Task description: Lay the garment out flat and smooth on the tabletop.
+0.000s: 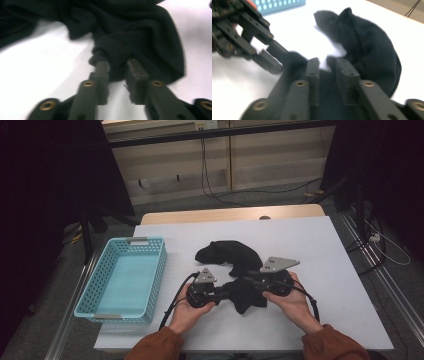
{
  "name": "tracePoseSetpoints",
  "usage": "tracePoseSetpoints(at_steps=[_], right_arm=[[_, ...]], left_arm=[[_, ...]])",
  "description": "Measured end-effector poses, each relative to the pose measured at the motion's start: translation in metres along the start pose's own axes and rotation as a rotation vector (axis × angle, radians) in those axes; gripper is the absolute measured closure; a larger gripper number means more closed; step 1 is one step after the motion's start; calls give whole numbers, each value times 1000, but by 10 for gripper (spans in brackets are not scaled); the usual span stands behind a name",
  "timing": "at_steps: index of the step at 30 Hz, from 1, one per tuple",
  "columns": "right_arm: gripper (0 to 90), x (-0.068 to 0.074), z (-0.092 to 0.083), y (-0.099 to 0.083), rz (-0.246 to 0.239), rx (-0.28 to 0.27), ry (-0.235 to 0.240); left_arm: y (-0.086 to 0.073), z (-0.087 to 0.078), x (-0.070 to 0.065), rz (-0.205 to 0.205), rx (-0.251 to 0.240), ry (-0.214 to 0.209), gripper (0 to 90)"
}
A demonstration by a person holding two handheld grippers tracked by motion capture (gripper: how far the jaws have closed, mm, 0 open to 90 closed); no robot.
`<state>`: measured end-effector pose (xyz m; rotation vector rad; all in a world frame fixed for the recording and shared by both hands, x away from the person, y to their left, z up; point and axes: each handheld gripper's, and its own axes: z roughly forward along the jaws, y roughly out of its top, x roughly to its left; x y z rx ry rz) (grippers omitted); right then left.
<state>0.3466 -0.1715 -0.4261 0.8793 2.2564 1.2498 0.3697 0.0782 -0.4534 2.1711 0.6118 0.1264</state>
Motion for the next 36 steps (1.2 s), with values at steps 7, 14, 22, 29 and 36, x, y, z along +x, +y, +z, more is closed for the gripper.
tracePoseSetpoints(at_steps=[7,14,22,29,36], right_arm=[[634,8,3,-7,0,21,35],[673,23,22,-11,-38,99,22],[835,18,4,-9,-24,34,-11],[774,12,-5,-11,8,17,-3],[853,11,-9,-22,-24,87,-8]], left_arm=[[-1,3,-12,-9,32,-59,865],[-8,-3,-19,2,69,-100,874],[-8,-6,-29,21,46,-142,873],[-8,-7,-27,18,44,-135,871],[-7,-10,-24,17,24,-101,718]])
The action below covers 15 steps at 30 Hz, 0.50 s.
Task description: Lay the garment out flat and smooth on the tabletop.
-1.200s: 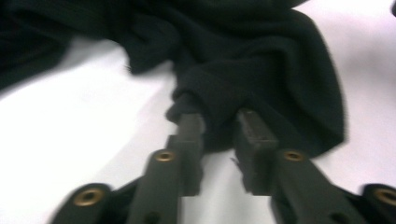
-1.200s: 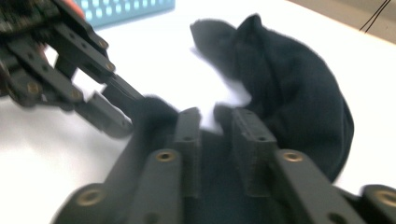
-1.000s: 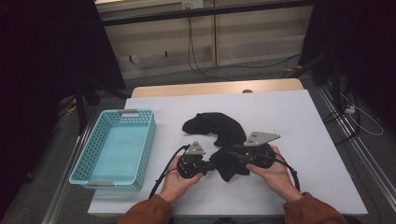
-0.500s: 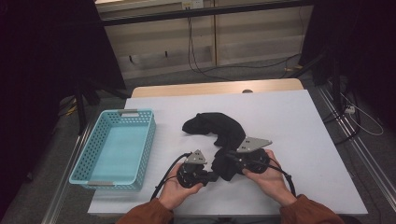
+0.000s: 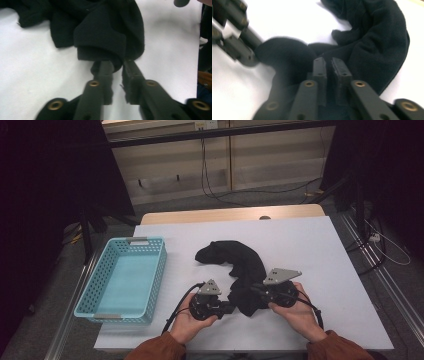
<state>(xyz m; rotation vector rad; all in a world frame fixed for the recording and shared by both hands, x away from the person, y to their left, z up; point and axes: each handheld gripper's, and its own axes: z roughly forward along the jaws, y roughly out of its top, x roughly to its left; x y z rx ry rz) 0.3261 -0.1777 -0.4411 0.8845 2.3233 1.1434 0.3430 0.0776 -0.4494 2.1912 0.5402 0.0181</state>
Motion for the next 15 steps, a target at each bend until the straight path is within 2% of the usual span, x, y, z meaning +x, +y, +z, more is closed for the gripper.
tracePoseSetpoints(at_steps=[4,7,9,11,15], right_arm=[[885,-1,-7,-2,-14,-3,-21],[890,-5,-14,-5,-7,-15,-41],[892,-9,-20,-6,1,-26,-63],[892,-13,-27,-8,16,-41,-79],[894,-23,-39,-12,41,-68,-128]], left_arm=[[1,-7,7,-13,-37,38,620],[3,-13,11,-18,-70,72,615],[5,-12,16,-20,-75,94,604],[7,-9,20,-13,-58,132,582],[13,3,26,-9,-18,176,498]])
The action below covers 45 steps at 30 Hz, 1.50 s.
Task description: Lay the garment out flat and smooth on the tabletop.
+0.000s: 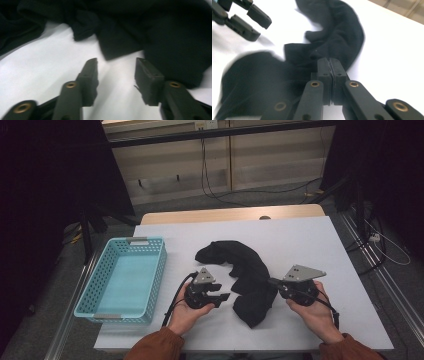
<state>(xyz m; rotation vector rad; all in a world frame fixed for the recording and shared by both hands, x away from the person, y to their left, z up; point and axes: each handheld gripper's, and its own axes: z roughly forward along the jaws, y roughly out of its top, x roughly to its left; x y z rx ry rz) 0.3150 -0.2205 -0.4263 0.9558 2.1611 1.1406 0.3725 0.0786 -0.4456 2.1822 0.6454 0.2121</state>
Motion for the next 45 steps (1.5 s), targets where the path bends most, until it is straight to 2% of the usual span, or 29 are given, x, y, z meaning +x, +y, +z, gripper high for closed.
tracePoseSetpoints(at_steps=[2,4,6,8,10,12,14,17,19,21,22,23,24,25,28,30,35,39,45], right_arm=[[895,-5,-4,-1,8,-10,-16],[895,-10,-7,-3,14,-16,-35],[895,-16,-8,-4,22,-19,-52],[895,-22,-8,-4,30,-28,-65],[895,-27,-9,-3,42,-41,-77],[895,-30,-10,-4,42,-44,-84],[895,-32,-8,-5,48,-41,-86],[895,-35,-5,-6,54,-37,-83],[894,-36,-4,-7,57,-36,-84],[895,-37,-4,-7,58,-35,-84],[895,-37,-4,-7,57,-34,-84],[895,-37,-4,-8,56,-35,-85],[895,-38,-4,-8,55,-35,-87],[895,-38,-4,-7,55,-36,-89],[895,-39,-5,-7,60,-44,-97],[895,-42,-7,-6,64,-50,-104],[895,-49,-8,-8,81,-55,-128],[895,-52,-8,-8,85,-53,-140],[896,-57,-7,-10,88,-44,-166]], left_arm=[[4,4,0,10,0,7,451],[8,9,0,21,6,21,340],[12,14,-1,38,5,29,282],[15,20,-1,36,9,14,215],[19,28,-2,29,6,12,210],[22,36,-3,15,9,-3,245],[25,43,-6,5,-7,-19,403],[28,54,-10,6,9,1,501],[27,63,-11,-18,17,-6,528],[26,66,-16,8,21,14,562],[27,65,-17,-3,24,4,619],[27,64,-17,-9,31,-27,772],[26,63,-18,9,38,-17,837],[26,62,-19,21,41,-13,860],[25,57,-16,-3,54,-3,877],[23,51,-13,-3,61,3,879],[18,32,-4,-22,60,22,880],[15,16,-1,-20,58,23,880],[3,-7,7,-38,74,43,881]])
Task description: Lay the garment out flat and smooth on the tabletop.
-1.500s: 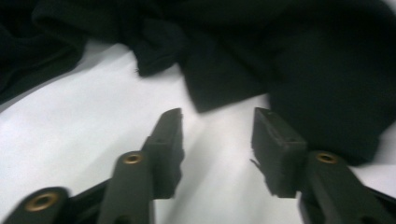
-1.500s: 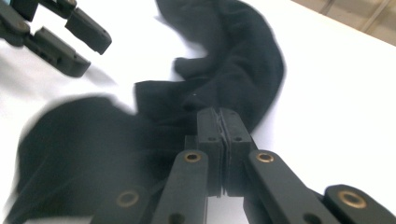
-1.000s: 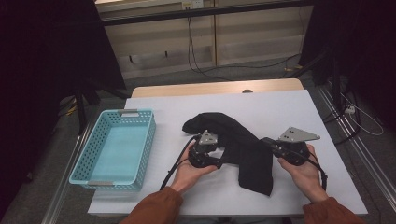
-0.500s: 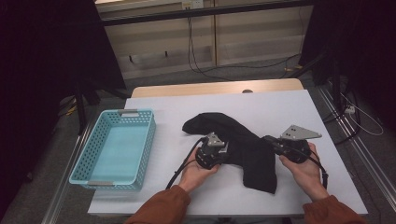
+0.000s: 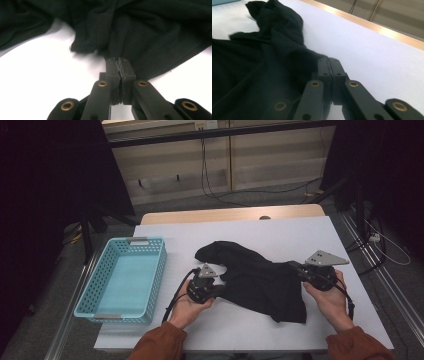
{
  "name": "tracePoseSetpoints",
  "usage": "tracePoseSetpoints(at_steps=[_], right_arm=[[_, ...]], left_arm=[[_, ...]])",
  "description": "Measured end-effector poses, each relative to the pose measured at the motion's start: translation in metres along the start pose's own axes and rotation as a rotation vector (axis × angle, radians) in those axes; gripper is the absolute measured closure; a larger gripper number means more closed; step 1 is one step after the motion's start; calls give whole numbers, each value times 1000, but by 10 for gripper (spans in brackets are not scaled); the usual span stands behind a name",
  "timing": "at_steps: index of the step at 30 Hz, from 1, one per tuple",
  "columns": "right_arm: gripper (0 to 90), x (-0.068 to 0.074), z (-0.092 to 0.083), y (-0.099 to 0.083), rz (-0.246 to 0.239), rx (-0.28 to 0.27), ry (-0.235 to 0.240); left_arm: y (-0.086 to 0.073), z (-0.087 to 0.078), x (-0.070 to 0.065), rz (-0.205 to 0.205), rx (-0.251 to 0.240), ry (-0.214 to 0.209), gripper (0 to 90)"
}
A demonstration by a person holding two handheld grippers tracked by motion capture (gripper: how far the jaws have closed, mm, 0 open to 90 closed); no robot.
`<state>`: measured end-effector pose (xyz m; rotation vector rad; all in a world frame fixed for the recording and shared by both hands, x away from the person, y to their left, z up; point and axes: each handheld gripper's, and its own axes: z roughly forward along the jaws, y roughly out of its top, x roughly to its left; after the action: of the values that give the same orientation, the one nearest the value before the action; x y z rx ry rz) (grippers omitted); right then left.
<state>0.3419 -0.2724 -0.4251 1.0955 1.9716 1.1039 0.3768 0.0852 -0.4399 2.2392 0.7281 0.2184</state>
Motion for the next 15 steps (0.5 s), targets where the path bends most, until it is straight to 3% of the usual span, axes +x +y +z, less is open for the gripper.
tracePoseSetpoints(at_steps=[5,10,15], right_arm=[[896,-7,5,-4,6,18,-30],[897,-18,12,-12,14,70,-77],[897,-23,14,-16,7,86,-106]], left_arm=[[-15,-13,6,-20,12,-3,881],[-24,-22,2,-19,26,1,880],[-35,-36,5,-40,24,1,880]])
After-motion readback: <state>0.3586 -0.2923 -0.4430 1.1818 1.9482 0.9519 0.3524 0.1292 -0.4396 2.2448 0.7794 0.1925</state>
